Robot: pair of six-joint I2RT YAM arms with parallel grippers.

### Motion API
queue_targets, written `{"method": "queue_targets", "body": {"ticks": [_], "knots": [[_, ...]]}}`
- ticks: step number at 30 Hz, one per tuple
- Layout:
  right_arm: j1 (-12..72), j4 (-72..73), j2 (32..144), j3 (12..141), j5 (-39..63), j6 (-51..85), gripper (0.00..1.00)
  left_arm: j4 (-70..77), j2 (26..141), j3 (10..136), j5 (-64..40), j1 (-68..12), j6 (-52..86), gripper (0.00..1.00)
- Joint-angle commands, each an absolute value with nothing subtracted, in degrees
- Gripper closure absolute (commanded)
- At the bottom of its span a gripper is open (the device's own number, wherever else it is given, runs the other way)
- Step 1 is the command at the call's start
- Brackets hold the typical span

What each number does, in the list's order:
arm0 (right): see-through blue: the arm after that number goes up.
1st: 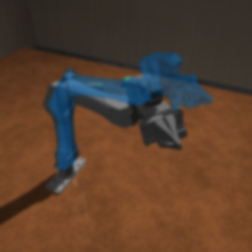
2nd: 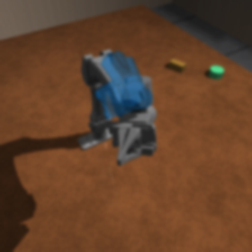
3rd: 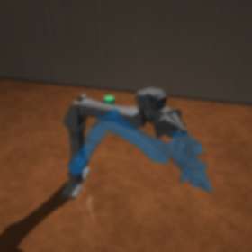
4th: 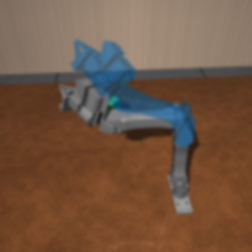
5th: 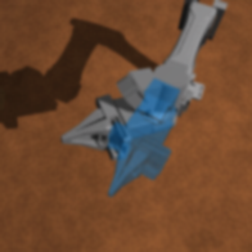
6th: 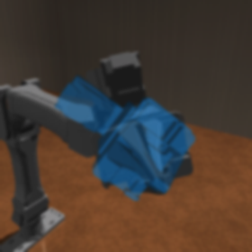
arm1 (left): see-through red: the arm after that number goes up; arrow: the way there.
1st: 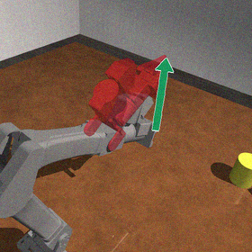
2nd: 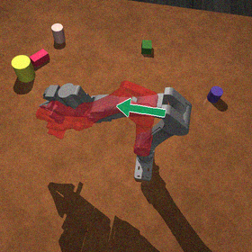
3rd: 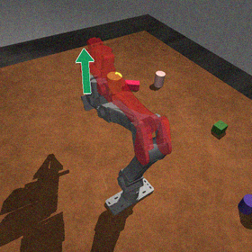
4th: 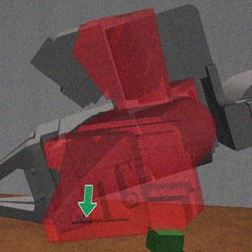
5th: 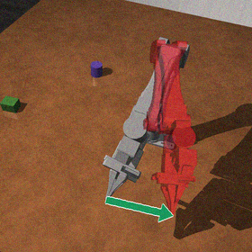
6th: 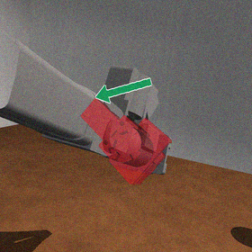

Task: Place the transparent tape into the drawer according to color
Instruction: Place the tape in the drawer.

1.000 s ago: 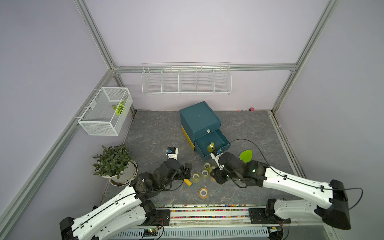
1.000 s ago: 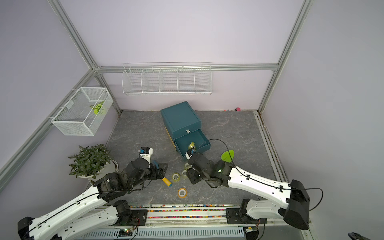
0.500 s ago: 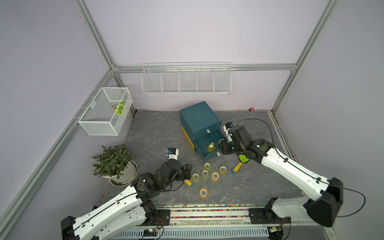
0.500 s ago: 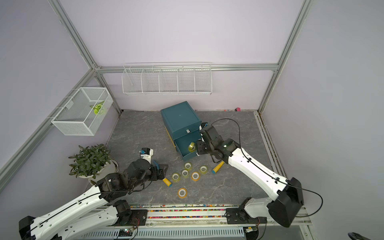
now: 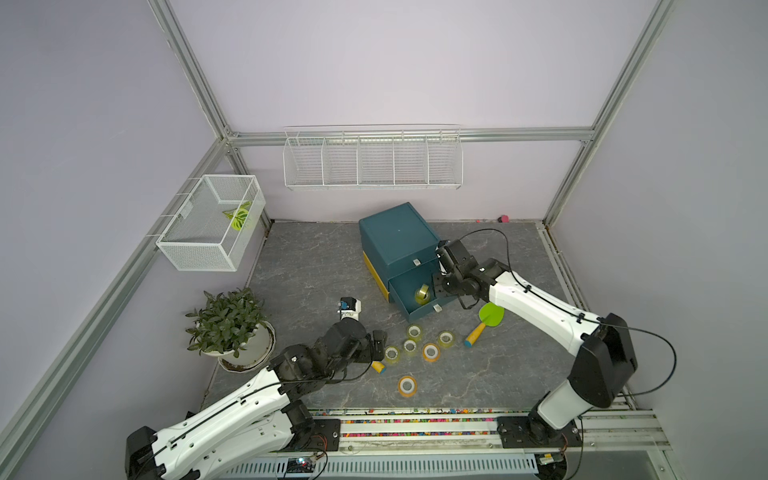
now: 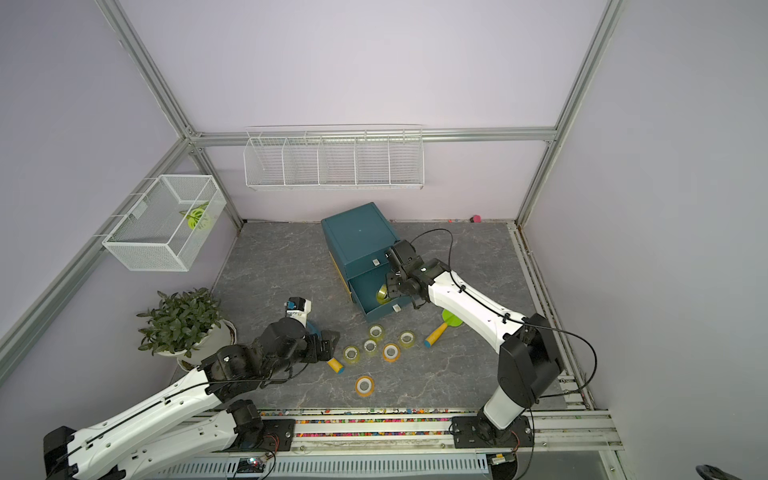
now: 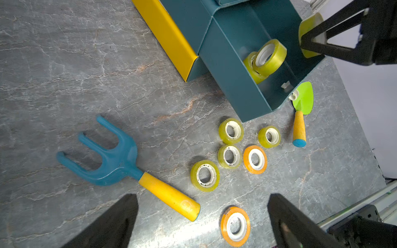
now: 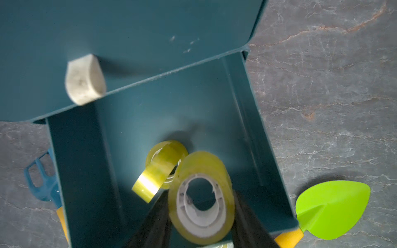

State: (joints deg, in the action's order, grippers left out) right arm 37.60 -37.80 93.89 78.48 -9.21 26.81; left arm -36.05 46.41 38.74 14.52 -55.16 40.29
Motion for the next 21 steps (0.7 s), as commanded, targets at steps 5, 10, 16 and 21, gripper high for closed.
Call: {"method": "queue_targets", "body": {"ticks": [5,10,16,21], "knots": [[37.4,-40.9,95.8,82.7,-9.1,26.9,0.45,-34.9,47.6,37.8,13.4,-55.3,40.2,0.0],[37.4,-41.8,94.1,84.1,-7.7,26.9,0.43,-34.5,48.6,38.1,12.7,-55.3,39.5,0.0],[37.6,-38.7,87.3,79.5,-3.4,26.5,0.43,-34.1,50.0,38.2,12.1,-55.3,39.1,0.0],[38.9,-36.6,79.8,73.8,-1.9,27.4,0.43,-33.8,50.9,38.3,11.8,-55.3,39.0,0.0]]}}
